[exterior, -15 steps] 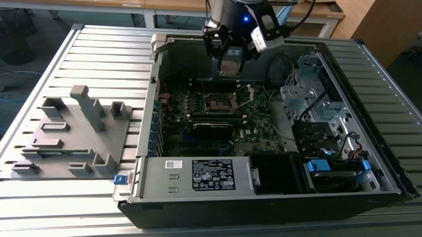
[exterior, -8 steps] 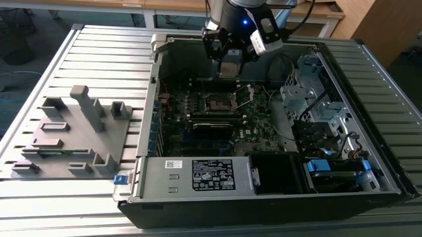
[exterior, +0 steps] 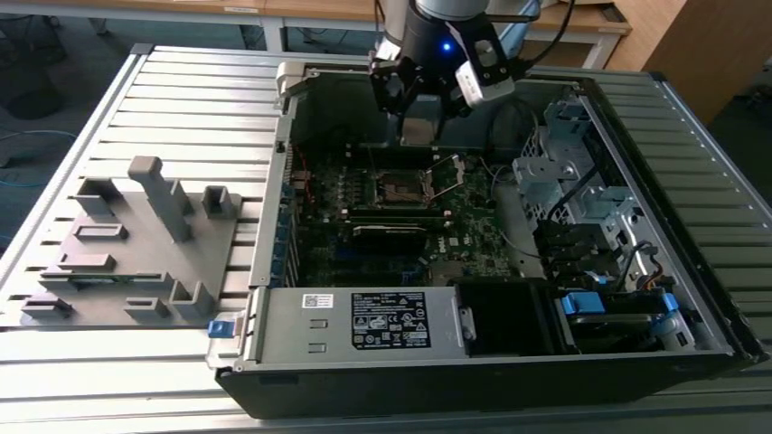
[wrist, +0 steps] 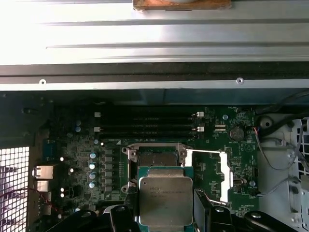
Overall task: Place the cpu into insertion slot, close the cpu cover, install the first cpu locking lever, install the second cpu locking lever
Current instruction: 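Place the cpu into insertion slot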
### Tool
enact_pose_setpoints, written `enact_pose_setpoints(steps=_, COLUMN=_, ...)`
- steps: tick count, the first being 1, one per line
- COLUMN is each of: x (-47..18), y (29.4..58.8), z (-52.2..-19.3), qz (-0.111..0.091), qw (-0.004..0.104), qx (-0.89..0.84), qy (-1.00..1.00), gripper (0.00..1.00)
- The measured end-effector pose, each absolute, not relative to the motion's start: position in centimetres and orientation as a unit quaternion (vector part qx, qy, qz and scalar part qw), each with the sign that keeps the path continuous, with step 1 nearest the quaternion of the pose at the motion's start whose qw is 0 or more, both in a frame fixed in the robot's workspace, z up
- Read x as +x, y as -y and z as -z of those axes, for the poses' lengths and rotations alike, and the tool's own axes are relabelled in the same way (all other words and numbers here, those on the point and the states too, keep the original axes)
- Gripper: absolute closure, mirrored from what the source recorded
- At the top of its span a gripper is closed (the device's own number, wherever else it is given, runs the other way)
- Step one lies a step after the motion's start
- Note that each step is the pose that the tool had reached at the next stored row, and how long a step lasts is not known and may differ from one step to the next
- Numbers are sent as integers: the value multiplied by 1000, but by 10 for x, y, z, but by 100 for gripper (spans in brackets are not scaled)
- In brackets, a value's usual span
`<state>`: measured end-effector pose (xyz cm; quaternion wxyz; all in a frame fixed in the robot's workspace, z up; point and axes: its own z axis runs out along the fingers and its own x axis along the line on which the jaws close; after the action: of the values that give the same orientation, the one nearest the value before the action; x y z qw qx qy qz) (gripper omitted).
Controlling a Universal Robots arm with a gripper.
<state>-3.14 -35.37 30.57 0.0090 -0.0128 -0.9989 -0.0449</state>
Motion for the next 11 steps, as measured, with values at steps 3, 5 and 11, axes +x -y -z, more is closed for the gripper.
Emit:
enact_pose_setpoints(steps=3, x=-31, y=354, z=-304, qz=45, qw=9, qx=-13, qy=999, gripper=46)
enact_pose_setpoints(steps=5, x=-31, y=354, z=-303, qz=45, qw=9, qx=-13, qy=999, gripper=46)
enact_pose_setpoints(steps=11, x=-31, y=354, z=-297, qz=47, qw=8, qx=-13, qy=999, gripper=46)
